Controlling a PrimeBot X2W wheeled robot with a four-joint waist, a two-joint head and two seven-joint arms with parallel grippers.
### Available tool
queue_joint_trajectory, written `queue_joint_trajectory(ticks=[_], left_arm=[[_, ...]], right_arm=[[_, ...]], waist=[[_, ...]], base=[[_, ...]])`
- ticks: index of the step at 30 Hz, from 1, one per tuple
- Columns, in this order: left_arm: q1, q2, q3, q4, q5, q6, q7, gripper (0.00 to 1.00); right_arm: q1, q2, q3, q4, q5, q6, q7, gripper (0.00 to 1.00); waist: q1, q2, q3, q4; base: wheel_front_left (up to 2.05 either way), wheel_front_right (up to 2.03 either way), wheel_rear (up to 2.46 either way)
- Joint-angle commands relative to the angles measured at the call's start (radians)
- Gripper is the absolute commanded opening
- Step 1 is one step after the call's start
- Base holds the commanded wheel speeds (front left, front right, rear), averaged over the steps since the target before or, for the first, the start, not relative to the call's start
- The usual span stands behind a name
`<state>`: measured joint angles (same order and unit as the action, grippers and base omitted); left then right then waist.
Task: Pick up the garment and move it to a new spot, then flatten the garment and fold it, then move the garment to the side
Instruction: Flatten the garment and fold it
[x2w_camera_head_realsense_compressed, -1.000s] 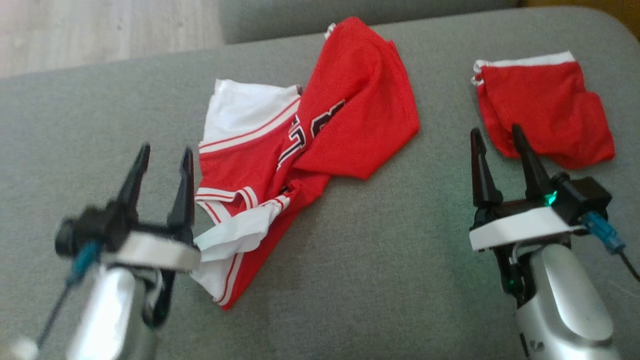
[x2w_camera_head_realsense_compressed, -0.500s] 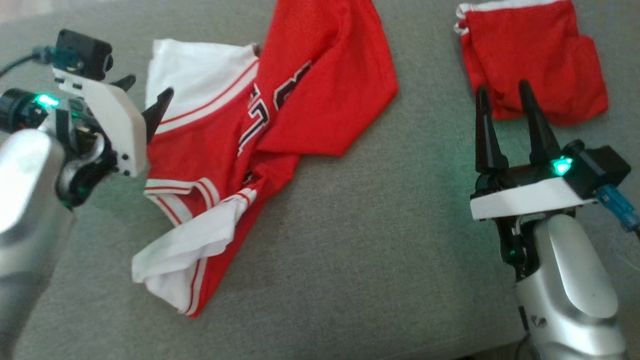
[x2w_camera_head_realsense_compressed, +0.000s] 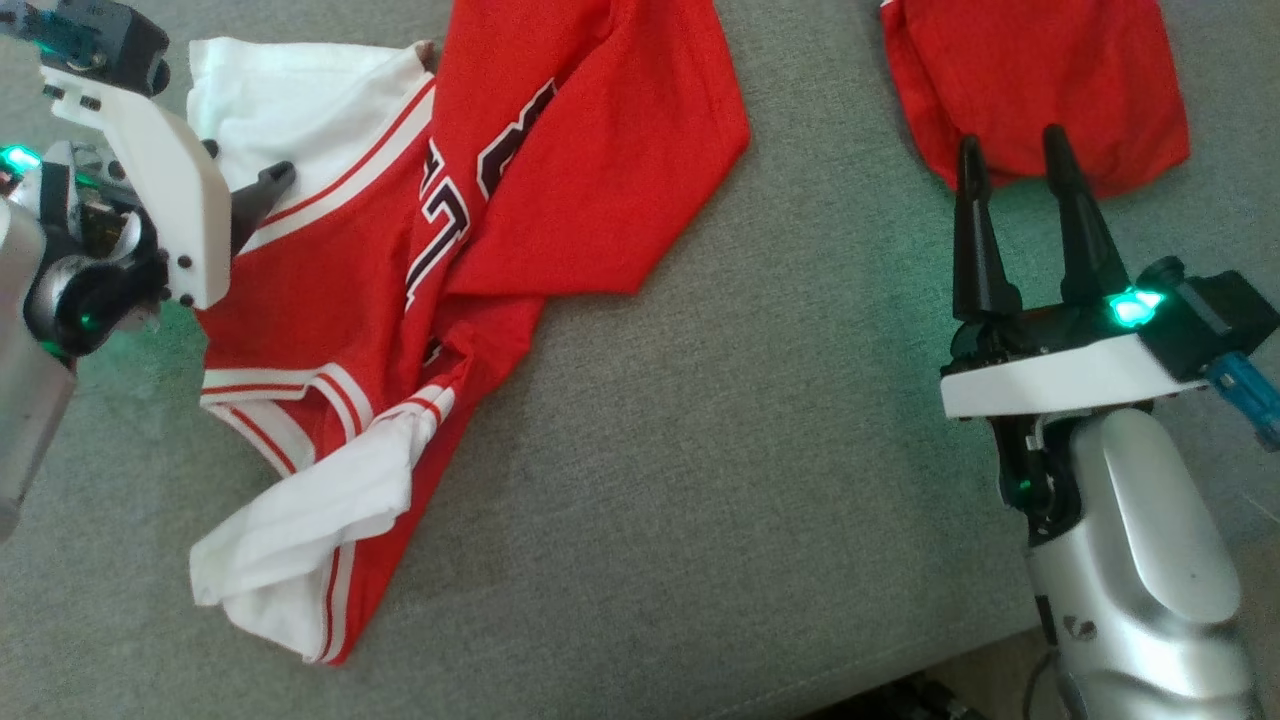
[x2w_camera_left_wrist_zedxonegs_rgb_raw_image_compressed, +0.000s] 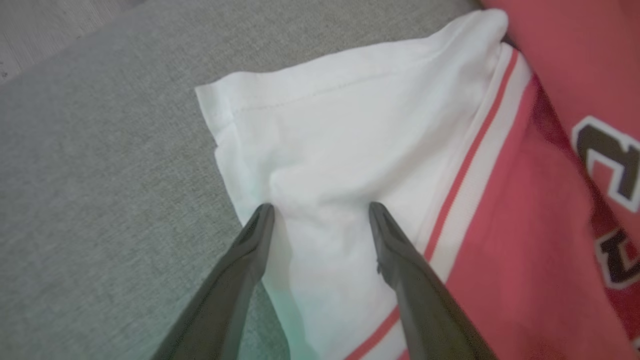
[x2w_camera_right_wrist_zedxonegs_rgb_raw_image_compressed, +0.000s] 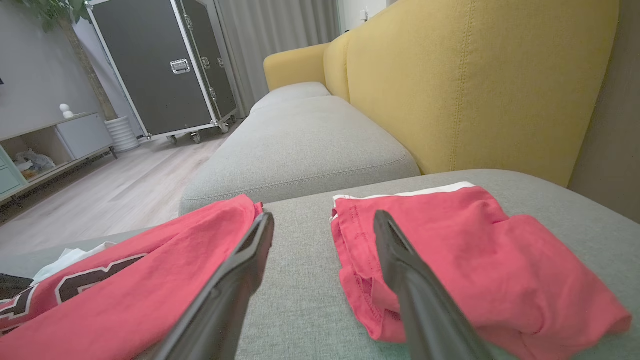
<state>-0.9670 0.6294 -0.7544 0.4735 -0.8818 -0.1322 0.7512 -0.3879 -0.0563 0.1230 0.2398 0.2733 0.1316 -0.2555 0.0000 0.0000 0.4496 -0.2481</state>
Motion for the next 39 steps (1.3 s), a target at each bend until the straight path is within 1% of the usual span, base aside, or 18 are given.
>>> queue_joint_trajectory(ticks=[1,2,3,4,7,10,17,18,24,29,31,32,33,36,39], left_arm=[[-0.03,0.049,0.009,-0.008,-0.011,0.002,0.016,1.0],[-0.031,0.052,-0.002,-0.006,-0.021,0.002,0.024,0.97],[-0.033,0.055,-0.012,-0.007,-0.029,0.002,0.029,0.38],[-0.037,0.058,-0.018,-0.008,-0.034,0.002,0.028,0.0],[-0.054,0.067,-0.028,-0.001,-0.035,0.002,0.0,0.0],[-0.089,0.074,-0.018,0.022,0.004,0.002,-0.094,0.0],[-0.193,0.051,0.031,0.147,0.127,0.074,-0.384,0.0],[-0.193,0.051,0.031,0.147,0.127,0.074,-0.384,0.0],[-0.278,0.03,0.058,0.262,0.192,0.12,-0.576,0.0],[-0.347,0.027,0.061,0.349,0.245,0.157,-0.691,0.0],[-0.363,0.019,0.057,0.382,0.257,0.162,-0.717,0.0],[-0.368,0.012,0.054,0.399,0.259,0.16,-0.723,0.24],[-0.37,0.005,0.052,0.417,0.258,0.159,-0.725,1.0],[-0.369,-0.019,0.038,0.457,0.26,0.14,-0.737,1.0],[-0.361,-0.04,0.037,0.485,0.254,0.127,-0.776,1.0]], right_arm=[[-0.024,0.006,0.014,-0.037,0.011,-0.001,-0.006,1.0],[-0.025,0.006,0.013,-0.038,0.011,-0.001,-0.006,1.0],[-0.026,0.006,0.011,-0.039,0.011,-0.001,-0.006,1.0],[-0.027,0.006,0.009,-0.04,0.011,-0.001,-0.006,1.0],[-0.029,0.006,0.003,-0.043,0.009,-0.001,-0.006,1.0],[-0.033,0.006,0.002,-0.045,0.004,-0.001,-0.006,1.0],[-0.039,0.006,0.008,-0.051,-0.001,-0.001,-0.006,1.0],[-0.039,0.006,0.008,-0.051,-0.001,-0.001,-0.006,1.0],[-0.042,0.006,0.013,-0.048,-0.002,-0.001,-0.006,1.0],[-0.044,0.006,0.02,-0.047,0.002,-0.001,-0.006,1.0],[-0.043,0.006,0.02,-0.046,0.003,-0.001,-0.006,1.0],[-0.043,0.006,0.019,-0.045,0.002,-0.001,-0.006,1.0],[-0.042,0.006,0.017,-0.044,0.002,-0.001,-0.006,1.0],[-0.042,0.006,0.014,-0.037,0.0,-0.001,-0.006,1.0],[-0.043,0.006,0.011,-0.031,-0.004,-0.001,-0.006,1.0]], waist=[[0.0,0.0,0.004,-0.004],[0.0,0.0,0.005,-0.004],[0.0,0.0,0.006,-0.005],[0.0,0.0,0.007,-0.004],[0.0,0.0,0.008,0.0],[0.0,0.0,0.012,0.005],[0.0,0.0,0.023,0.014],[0.0,0.0,0.023,0.014],[0.0,0.0,0.03,0.016],[0.0,0.0,0.035,0.013],[0.0,0.0,0.036,0.014],[0.0,0.0,0.035,0.015],[0.0,0.0,0.034,0.017],[0.0,0.0,0.027,0.027],[0.0,0.0,0.009,0.044]], base=[[0.0,0.0,0.0],[0.0,0.0,0.0],[0.0,0.0,0.0],[0.0,0.0,0.0],[0.0,0.0,0.0],[0.0,0.0,0.0],[0.0,0.0,0.0],[0.0,0.0,0.0],[0.0,0.0,0.0],[0.0,0.0,0.0],[0.0,0.0,0.0],[0.0,0.0,0.0],[0.0,0.0,0.0],[0.0,0.0,0.0],[0.0,0.0,0.0]])
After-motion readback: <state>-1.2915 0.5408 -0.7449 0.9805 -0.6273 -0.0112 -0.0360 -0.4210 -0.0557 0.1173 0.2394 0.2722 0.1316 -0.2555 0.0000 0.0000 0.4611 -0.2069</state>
